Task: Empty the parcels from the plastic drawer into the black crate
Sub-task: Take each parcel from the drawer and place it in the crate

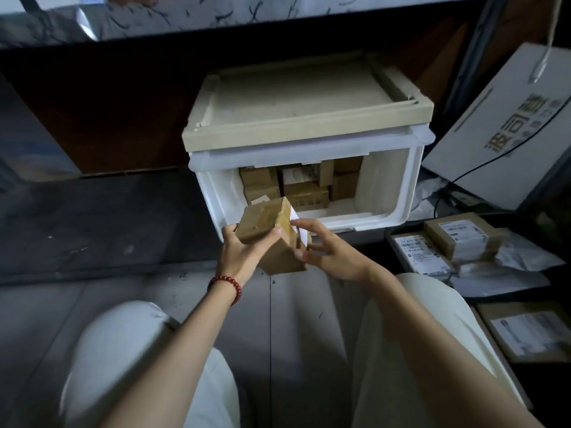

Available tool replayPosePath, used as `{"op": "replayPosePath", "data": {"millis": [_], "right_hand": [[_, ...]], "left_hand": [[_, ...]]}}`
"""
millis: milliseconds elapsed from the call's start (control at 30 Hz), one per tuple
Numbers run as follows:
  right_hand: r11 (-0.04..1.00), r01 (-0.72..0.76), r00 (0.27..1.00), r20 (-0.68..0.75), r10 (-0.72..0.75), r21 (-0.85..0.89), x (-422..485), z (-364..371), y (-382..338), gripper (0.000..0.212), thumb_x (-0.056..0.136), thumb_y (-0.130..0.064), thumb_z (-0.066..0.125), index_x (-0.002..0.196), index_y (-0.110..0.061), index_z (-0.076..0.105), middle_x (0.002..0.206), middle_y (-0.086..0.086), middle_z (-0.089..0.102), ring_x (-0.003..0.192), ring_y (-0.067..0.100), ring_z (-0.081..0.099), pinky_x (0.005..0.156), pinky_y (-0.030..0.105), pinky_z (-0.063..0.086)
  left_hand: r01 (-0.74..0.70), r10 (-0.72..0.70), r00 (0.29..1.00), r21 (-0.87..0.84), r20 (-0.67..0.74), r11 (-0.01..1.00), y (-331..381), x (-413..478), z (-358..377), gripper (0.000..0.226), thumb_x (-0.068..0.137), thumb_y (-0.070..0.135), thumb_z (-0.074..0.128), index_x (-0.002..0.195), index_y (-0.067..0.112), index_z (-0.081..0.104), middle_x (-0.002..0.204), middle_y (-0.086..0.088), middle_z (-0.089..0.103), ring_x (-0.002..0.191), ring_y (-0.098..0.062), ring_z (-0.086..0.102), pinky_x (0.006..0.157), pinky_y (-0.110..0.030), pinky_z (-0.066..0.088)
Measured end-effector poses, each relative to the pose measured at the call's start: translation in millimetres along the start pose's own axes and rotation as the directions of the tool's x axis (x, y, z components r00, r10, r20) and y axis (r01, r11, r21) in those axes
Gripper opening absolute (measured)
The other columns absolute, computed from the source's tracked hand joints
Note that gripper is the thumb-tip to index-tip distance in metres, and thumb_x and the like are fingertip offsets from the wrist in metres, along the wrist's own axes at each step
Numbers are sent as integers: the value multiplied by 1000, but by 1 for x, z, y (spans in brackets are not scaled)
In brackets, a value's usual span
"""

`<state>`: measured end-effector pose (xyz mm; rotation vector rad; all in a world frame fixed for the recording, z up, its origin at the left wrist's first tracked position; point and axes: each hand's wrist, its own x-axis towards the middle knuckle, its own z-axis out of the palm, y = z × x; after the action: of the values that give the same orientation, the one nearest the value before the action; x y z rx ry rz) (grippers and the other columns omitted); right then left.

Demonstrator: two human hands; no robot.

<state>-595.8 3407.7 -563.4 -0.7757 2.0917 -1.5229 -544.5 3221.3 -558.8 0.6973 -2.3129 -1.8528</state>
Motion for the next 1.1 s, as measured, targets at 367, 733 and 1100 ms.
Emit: {"op": "replayPosePath", "data": {"millis": [367,733,1100], "right_hand": [[658,-423,815,-56,576,623,7,0,9,54,96,-61,31,99,-16,59,105,11,59,97,28,60,69,42,55],[682,-302,839,-153,522,666,14,0,11,29,90,-36,58,116,-26,55,121,7,52,112,29,51,64,36,53],[693,-269,910,-60,411,669,15,4,12,62,79,-33,74,133,-18,47,118,9,69,111,26,64,92,44,52]], "left_hand": [[53,21,958,-248,286,967,-9,-18,-16,92,56,56,79,134,29,38,129,-6,57,111,-24,62,89,-43,54],[215,-186,923,-49,338,975,-21,-10,-25,107,35,98,51,130,50,42,123,5,56,96,-23,67,59,-31,55],[104,-60,974,-194,219,975,-13,-5,-11,95,69,56,70,143,35,14,117,3,60,101,-17,63,69,-36,57]]}}
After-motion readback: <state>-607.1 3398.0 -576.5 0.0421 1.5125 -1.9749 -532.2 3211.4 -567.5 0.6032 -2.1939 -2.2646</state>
